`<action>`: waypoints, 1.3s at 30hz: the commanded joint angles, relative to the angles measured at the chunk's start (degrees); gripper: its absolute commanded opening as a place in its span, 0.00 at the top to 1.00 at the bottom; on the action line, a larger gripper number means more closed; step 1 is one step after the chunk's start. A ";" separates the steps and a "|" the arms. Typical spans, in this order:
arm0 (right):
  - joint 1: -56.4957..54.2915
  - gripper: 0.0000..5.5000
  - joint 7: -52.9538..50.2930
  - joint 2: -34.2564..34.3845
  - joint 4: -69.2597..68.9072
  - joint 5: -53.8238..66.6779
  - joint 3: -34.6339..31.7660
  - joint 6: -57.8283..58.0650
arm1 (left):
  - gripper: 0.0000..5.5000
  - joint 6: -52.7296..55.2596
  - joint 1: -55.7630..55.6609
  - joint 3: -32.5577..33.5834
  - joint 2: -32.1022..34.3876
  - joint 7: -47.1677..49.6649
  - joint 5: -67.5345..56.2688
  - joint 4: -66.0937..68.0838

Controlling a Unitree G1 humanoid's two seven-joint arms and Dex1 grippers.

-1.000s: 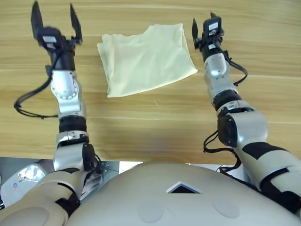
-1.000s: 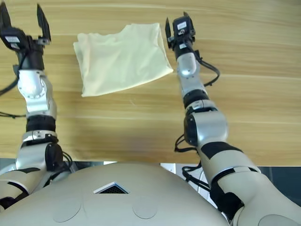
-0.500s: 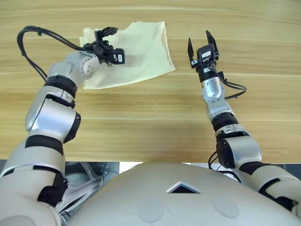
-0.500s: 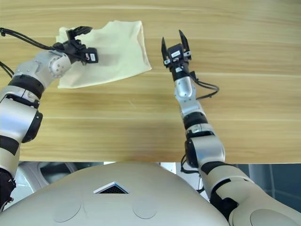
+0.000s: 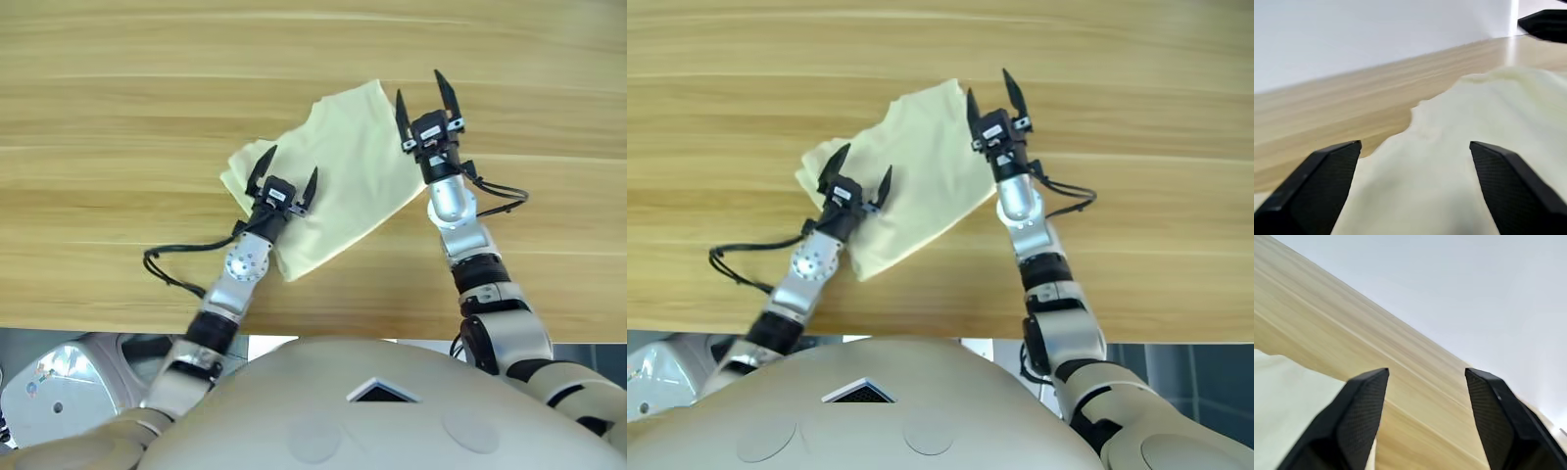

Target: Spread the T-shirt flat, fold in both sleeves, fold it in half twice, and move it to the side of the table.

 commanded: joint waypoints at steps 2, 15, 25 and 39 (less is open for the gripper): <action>4.89 0.48 0.67 -2.84 -7.93 1.38 -2.26 2.19 | 0.25 8.27 0.24 5.98 -7.47 4.85 -4.01 -4.73; 27.89 0.48 25.54 -26.28 -19.58 11.96 -6.45 -8.43 | 0.25 -13.96 -0.18 17.24 -4.48 -8.45 -16.20 -12.12; 24.03 0.48 28.12 -28.03 -10.27 -1.25 3.05 -8.55 | 0.25 -8.41 -19.18 31.50 6.61 5.47 -5.08 17.87; -31.76 0.48 14.47 -0.96 34.57 -10.27 13.35 6.53 | 0.25 -8.97 -20.22 25.08 9.69 2.97 5.31 23.01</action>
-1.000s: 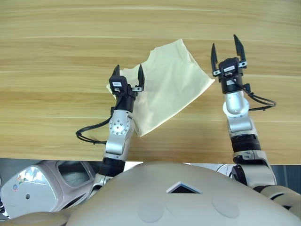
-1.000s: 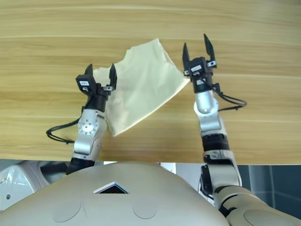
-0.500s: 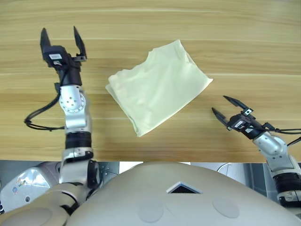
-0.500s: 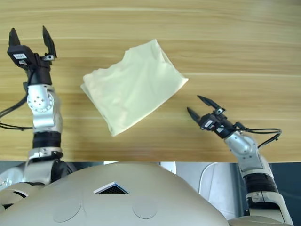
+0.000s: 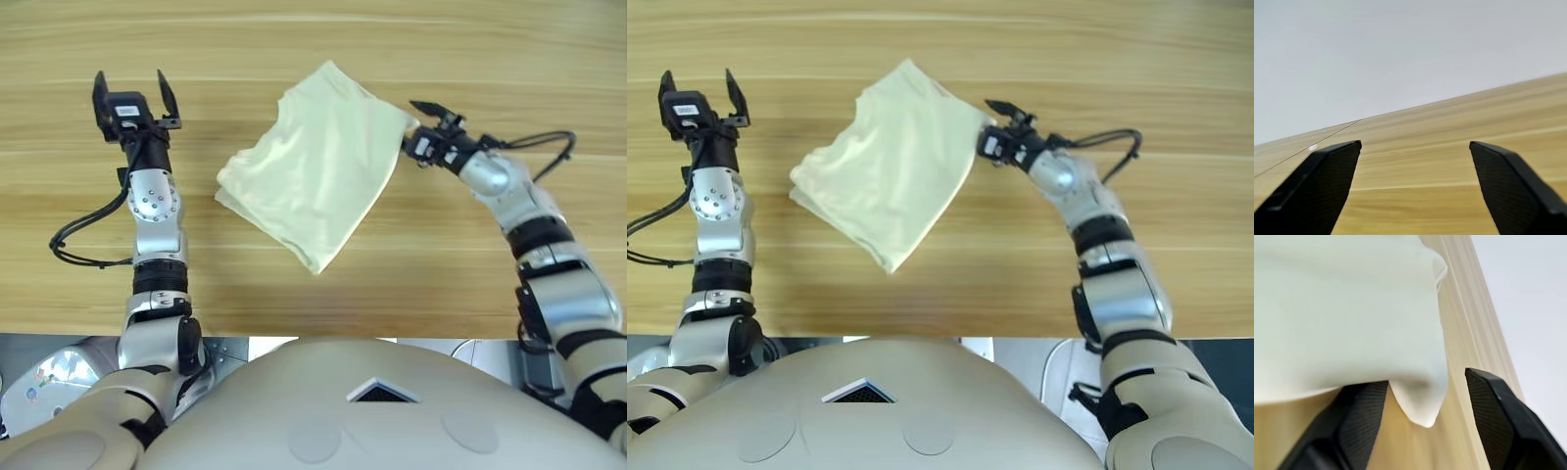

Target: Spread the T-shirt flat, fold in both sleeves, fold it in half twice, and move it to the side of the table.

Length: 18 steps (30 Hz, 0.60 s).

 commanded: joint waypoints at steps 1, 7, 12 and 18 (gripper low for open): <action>-14.05 0.48 -5.52 11.85 13.02 1.54 -1.27 9.55 | 0.25 -0.42 -2.48 -0.89 1.01 -0.60 1.30 4.21; -19.84 0.48 -18.24 17.11 20.01 7.68 -9.33 21.11 | 0.25 -2.75 -4.76 -4.89 2.80 -0.87 6.25 12.27; -9.71 0.48 -25.40 8.92 18.98 9.32 -12.48 15.99 | 0.25 -5.46 -4.79 -7.90 8.60 3.96 14.12 13.33; 4.50 0.48 -25.86 4.64 10.90 15.81 -18.23 2.46 | 0.25 -9.72 -5.52 -10.47 6.34 2.58 14.34 2.09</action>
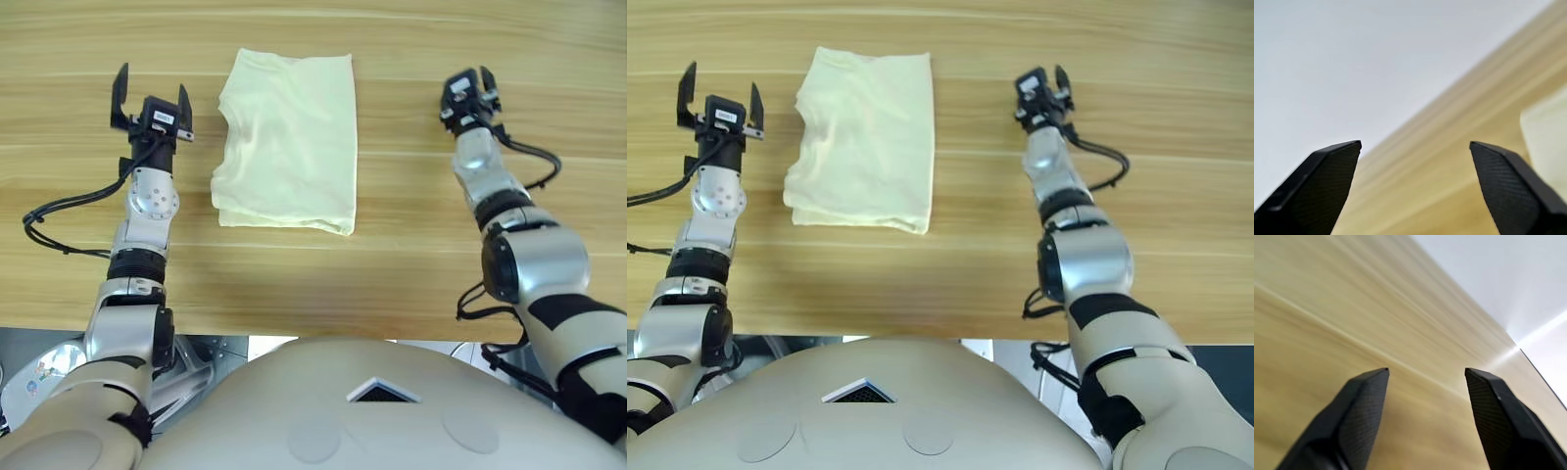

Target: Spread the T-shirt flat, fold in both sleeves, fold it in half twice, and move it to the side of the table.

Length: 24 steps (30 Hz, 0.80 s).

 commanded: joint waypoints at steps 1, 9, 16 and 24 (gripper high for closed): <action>6.84 0.48 -0.98 0.25 -6.08 1.14 -0.20 -6.02 | 0.25 -0.86 -0.86 -3.54 -1.79 -2.51 1.12 -6.50; 10.42 0.48 -1.84 1.79 -11.31 -0.09 1.78 -6.01 | 0.25 2.70 -5.07 -14.28 -2.50 -4.97 12.71 -1.08; 10.12 0.48 -2.40 2.75 -12.09 -1.46 3.39 -5.58 | 0.25 5.58 -8.99 -24.75 -5.88 -4.62 21.38 7.54; 11.27 0.48 -3.16 2.29 -13.96 -2.14 3.85 -5.44 | 0.25 5.37 0.02 -31.35 -2.10 -9.60 23.37 -2.83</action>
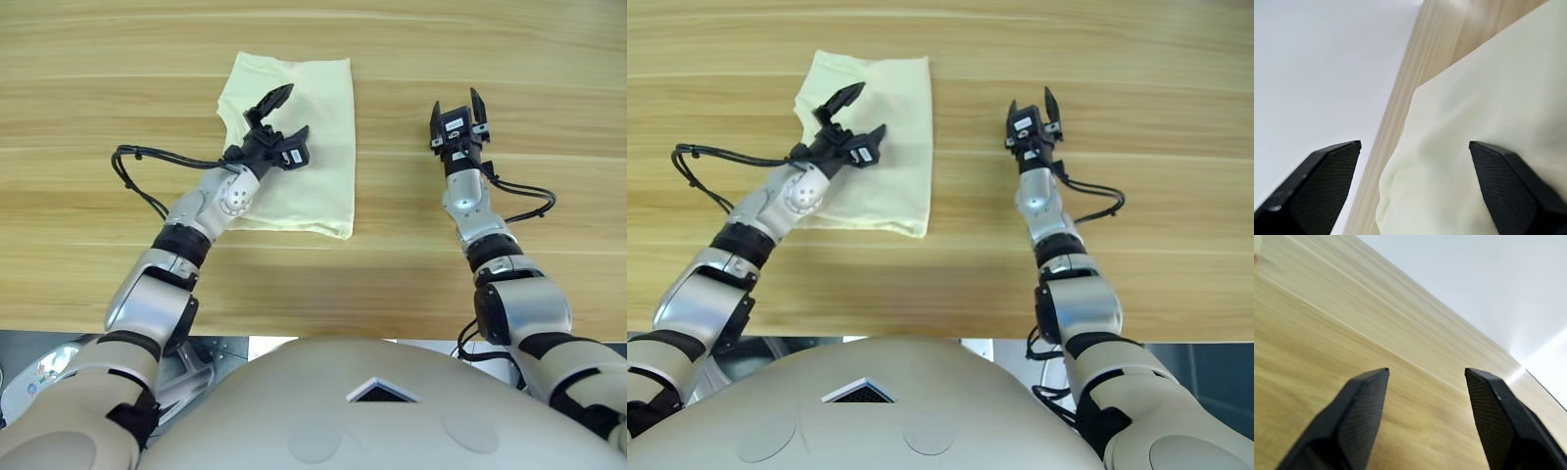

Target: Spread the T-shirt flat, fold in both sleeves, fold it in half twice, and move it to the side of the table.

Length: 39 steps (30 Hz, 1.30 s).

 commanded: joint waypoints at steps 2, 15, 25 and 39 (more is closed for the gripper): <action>0.84 0.48 -1.21 -0.01 -1.22 -0.79 0.51 0.96 | 0.25 0.16 8.92 -5.84 -0.36 -6.00 1.30 -7.78; 1.04 0.48 -1.89 -0.47 -1.58 -1.07 0.41 1.47 | 0.25 6.48 10.21 -4.65 -10.72 -2.76 -3.72 -8.65; 3.15 0.48 -1.59 -2.26 -3.08 -0.55 -0.47 1.24 | 0.25 9.64 9.27 -1.15 -18.84 5.44 -7.35 -3.48; 4.48 0.48 -1.67 -2.21 -8.88 0.21 -1.78 -5.05 | 0.25 0.44 16.58 12.88 -16.10 3.91 -22.74 -44.53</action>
